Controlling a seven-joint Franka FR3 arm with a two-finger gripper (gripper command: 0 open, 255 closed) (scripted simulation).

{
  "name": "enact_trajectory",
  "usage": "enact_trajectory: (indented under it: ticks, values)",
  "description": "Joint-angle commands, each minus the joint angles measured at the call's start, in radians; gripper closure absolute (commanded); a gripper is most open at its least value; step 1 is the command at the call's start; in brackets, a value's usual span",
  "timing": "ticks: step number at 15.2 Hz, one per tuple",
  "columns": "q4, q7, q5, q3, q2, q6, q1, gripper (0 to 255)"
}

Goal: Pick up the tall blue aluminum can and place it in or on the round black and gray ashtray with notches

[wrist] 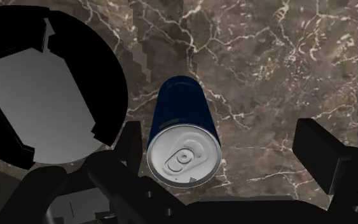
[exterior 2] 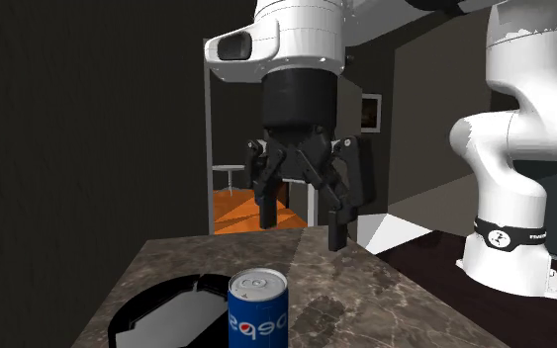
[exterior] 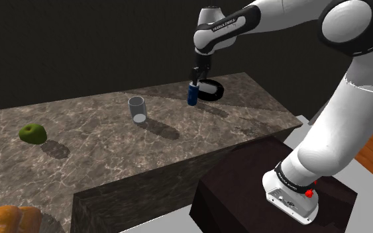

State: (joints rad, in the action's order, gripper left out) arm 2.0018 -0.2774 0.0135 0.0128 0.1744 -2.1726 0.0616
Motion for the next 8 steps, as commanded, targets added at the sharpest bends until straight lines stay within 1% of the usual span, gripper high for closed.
enact_trajectory:
  ticks: [1, 2, 3, 8]
  values:
    - [-0.065, -0.007, -0.003, 0.004, 0.081, -0.019, 0.004, 0]
    - [-0.099, -0.011, -0.005, 0.005, 0.120, -0.025, 0.007, 0]
    - [-0.107, -0.012, -0.005, 0.006, 0.128, -0.026, 0.007, 0]
    - [-0.086, -0.012, -0.004, 0.005, 0.163, -0.082, 0.007, 0]
